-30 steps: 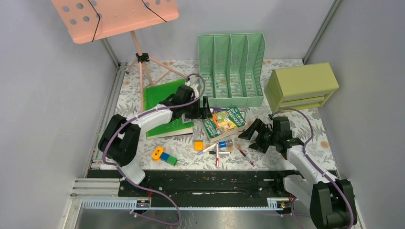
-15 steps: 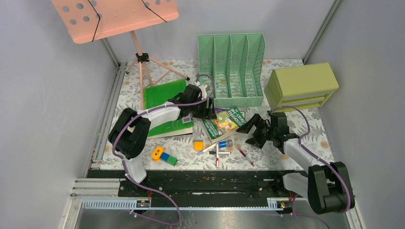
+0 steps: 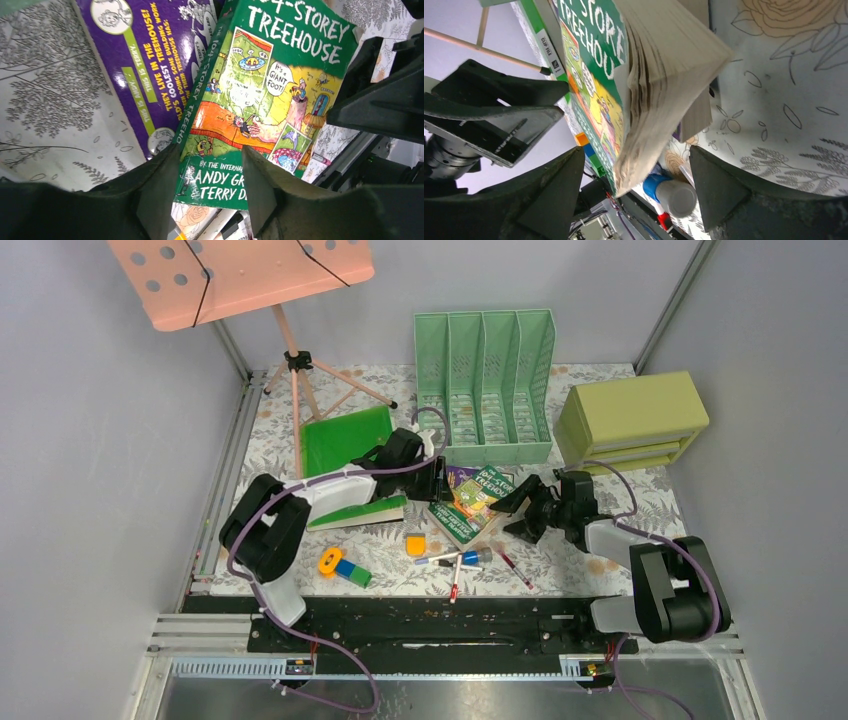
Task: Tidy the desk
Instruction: Pick up the book from the center of the board.
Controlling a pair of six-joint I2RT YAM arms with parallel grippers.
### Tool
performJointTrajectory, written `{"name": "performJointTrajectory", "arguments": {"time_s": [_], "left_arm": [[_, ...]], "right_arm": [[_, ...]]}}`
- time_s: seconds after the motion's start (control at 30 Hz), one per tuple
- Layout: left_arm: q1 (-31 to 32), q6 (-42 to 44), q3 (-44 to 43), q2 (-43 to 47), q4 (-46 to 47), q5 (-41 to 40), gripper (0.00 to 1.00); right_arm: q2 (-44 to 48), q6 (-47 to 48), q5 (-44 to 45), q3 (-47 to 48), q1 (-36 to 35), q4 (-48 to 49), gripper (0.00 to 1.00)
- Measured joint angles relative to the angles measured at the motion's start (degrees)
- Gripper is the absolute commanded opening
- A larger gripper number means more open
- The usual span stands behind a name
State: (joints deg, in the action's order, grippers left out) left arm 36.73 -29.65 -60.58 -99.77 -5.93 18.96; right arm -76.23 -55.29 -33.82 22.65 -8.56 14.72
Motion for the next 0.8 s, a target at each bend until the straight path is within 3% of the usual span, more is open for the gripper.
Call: {"name": "performJointTrajectory", "arguments": {"time_s": [0.17, 0.33, 0.5, 0.8], "left_arm": [[1.36, -0.96, 0.92, 0.44, 0.11, 0.46, 0.42], [1.64, -1.97, 2.82, 1.97, 0.04, 0.5, 0.4], [1.62, -2.12, 3.82, 2.95, -0.02, 0.28, 0.39], [1.75, -2.97, 5.11, 2.95, 1.14, 0.57, 0.38]], "right_arm": [[-1.84, -1.16, -1.49, 0.0, 0.0, 3.28, 0.69], [-2.6, -2.27, -2.71, 0.0, 0.07, 5.75, 0.5], [-2.64, -3.69, -4.15, -0.02, 0.26, 7.78, 0.39], [-0.5, -5.27, -6.19, -0.33, 0.39, 9.75, 0.41]]}}
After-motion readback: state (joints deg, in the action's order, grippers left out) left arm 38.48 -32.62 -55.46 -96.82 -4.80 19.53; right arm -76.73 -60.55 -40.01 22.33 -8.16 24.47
